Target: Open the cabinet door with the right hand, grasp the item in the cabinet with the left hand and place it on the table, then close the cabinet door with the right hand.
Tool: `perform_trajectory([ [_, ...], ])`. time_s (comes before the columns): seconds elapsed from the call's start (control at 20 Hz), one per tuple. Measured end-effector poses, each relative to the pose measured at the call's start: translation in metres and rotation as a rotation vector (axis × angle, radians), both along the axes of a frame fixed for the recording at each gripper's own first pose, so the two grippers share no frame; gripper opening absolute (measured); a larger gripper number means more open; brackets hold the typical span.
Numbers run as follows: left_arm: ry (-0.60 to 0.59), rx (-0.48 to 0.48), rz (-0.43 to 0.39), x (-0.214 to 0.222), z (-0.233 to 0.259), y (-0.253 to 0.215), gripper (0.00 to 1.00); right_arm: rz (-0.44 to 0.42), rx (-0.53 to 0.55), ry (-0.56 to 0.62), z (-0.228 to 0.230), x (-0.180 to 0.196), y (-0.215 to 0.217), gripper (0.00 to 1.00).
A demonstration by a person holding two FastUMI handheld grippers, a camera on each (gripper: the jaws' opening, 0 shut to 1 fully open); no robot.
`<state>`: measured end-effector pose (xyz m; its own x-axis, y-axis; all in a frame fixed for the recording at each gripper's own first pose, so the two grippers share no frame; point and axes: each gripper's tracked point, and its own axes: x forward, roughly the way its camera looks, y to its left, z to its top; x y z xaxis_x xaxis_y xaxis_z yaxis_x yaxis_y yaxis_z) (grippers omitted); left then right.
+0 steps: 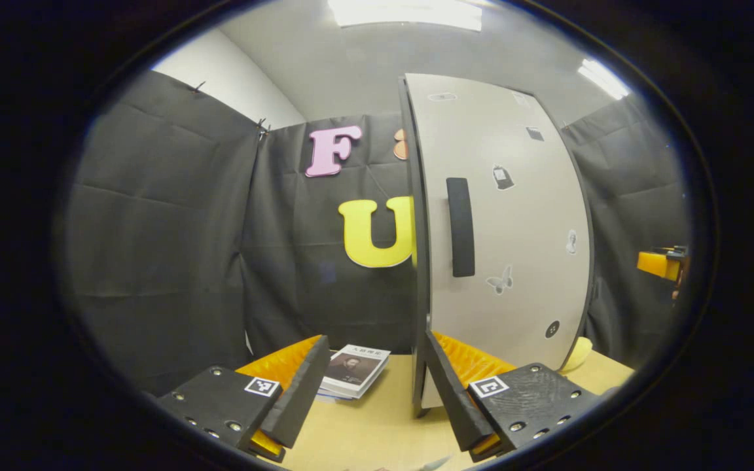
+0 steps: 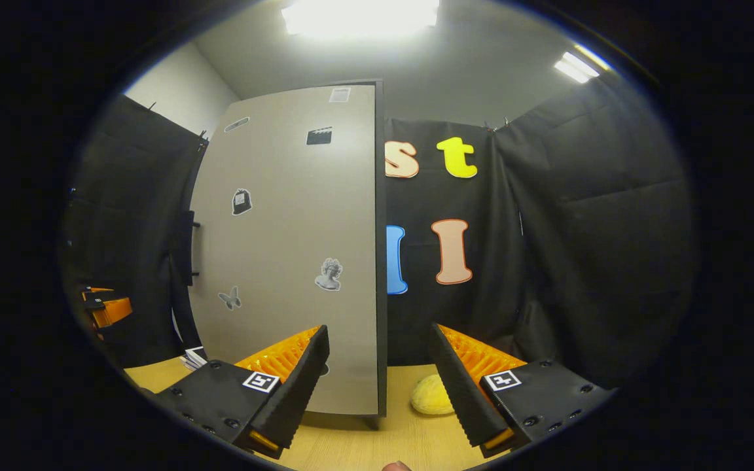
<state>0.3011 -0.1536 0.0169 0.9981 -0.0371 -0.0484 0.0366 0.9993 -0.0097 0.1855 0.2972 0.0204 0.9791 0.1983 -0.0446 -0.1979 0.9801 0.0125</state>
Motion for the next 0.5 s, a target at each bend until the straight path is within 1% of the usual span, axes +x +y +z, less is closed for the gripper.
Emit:
perform_trajectory([
  [0.2, 0.000, -0.010, 0.009, 0.0004, 0.0004, 0.0008, 0.90, 0.004, -0.001, 0.004, 0.0005, -0.0034, 0.0010, 0.98],
  [0.5, -0.008, 0.005, 0.008, 0.0014, 0.0003, 0.0008, 0.89, 0.001, 0.003, 0.006, 0.0023, -0.0106, 0.0004, 0.98],
])
